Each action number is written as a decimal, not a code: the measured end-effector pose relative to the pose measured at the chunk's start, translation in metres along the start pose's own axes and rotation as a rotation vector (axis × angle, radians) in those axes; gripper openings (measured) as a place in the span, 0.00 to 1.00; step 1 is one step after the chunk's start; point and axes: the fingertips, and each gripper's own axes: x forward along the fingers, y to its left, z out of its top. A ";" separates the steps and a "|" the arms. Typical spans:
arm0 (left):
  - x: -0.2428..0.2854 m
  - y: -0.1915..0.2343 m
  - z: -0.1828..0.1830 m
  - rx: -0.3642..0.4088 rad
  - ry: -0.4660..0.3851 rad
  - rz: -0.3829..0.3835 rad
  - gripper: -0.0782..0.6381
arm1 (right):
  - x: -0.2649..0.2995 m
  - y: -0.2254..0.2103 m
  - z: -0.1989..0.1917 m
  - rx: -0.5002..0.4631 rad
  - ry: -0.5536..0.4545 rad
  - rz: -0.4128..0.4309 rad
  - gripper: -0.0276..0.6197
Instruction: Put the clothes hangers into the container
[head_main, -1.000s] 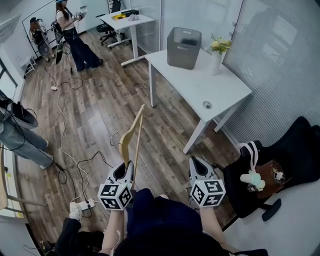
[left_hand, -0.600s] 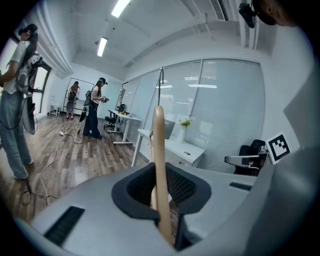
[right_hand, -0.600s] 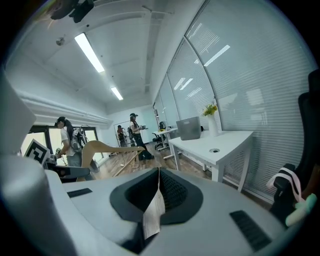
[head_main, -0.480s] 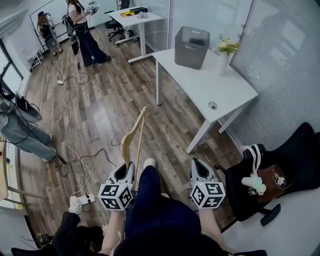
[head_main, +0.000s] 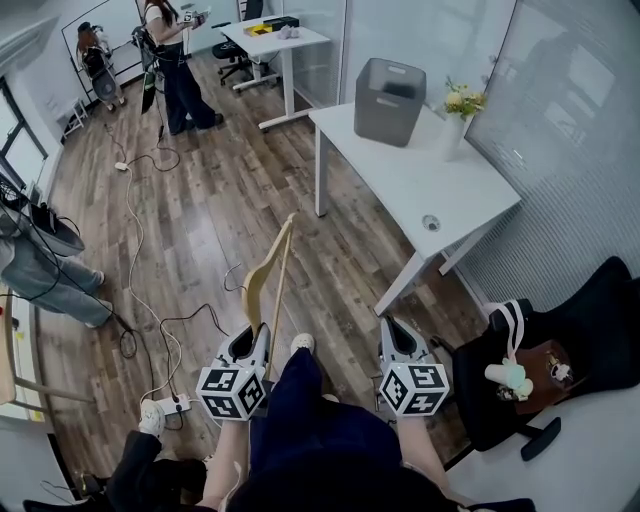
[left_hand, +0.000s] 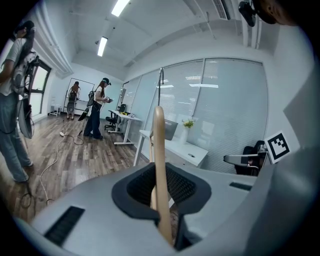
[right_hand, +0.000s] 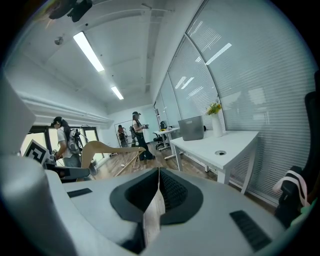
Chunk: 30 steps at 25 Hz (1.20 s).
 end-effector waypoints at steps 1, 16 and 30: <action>0.004 0.004 0.002 -0.002 0.002 0.004 0.19 | 0.005 -0.001 0.002 -0.001 0.000 -0.002 0.09; 0.088 0.043 0.052 -0.013 -0.002 -0.007 0.19 | 0.095 -0.015 0.043 0.004 -0.004 -0.020 0.09; 0.161 0.081 0.098 -0.005 0.007 -0.019 0.19 | 0.174 -0.030 0.077 0.015 0.002 -0.056 0.09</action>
